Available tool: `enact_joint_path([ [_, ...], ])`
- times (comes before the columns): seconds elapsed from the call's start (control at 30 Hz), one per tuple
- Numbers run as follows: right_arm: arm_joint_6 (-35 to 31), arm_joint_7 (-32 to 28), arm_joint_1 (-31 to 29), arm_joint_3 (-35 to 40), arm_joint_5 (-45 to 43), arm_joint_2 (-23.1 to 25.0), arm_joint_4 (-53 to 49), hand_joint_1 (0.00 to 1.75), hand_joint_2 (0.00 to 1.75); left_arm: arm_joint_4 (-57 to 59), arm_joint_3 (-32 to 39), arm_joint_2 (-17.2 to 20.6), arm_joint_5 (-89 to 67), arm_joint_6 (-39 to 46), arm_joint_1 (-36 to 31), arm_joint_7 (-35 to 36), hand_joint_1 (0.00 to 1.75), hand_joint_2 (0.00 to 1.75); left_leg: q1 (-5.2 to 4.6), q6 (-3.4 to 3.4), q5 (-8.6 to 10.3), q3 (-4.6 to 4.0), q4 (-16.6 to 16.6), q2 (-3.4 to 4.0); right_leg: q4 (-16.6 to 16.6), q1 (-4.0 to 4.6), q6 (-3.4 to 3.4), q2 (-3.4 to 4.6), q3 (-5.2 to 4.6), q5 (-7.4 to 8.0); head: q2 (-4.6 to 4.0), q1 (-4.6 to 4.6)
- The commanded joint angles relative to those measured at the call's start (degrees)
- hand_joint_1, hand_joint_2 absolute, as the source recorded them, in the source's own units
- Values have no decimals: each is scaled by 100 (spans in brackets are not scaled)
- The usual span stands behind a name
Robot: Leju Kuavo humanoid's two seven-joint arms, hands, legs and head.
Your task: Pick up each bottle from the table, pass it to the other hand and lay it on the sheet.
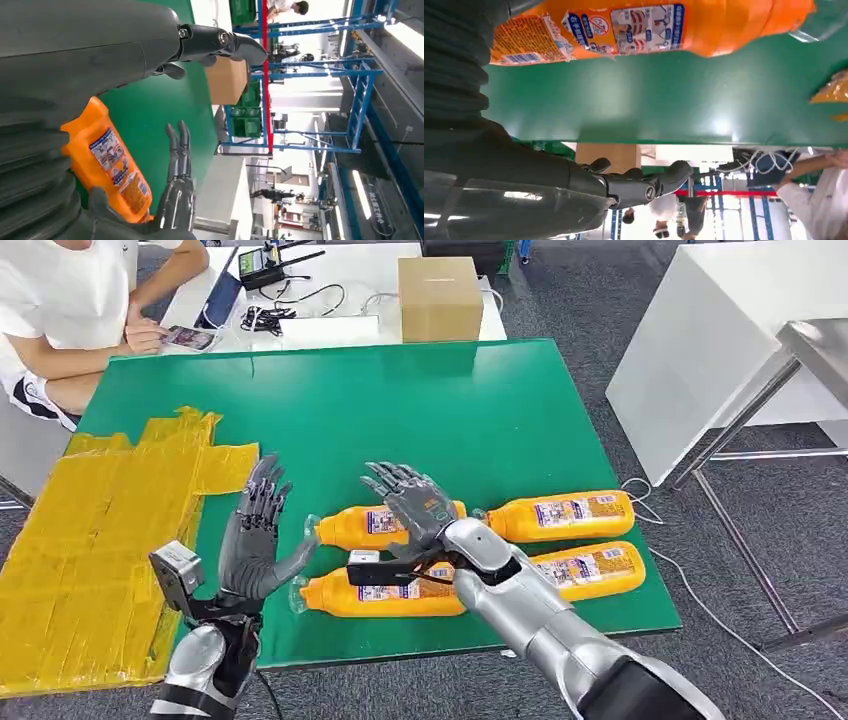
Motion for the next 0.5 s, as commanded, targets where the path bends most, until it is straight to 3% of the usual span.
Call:
enact_joint_path([
  [0.03, -134, 342, -752, 139, -147, 317, 2193, 0, 175, 640, -291, 58, 125, 30, -424, 51, 0, 175, 1, -7, -5, 27, -3, 1, -3, 1, 0, -5, 27, -6, 0, 0],
  [0.33, -81, 1115, -824, 95, 162, 277, 2885, 0, 175, 799, -308, 42, 180, 86, -511, 61, 0, 175, 0, -4, -3, 20, -2, -5, -3, 0, 1, -10, 23, -7, 0, 0],
  [0.5, -127, 1695, -908, -371, 69, 294, 3012, 0, 175, 902, -264, 0, 198, 124, -541, 79, 0, 175, -1, -6, -7, 29, 0, -1, 0, -1, 0, -8, 29, -10, 0, 0],
])
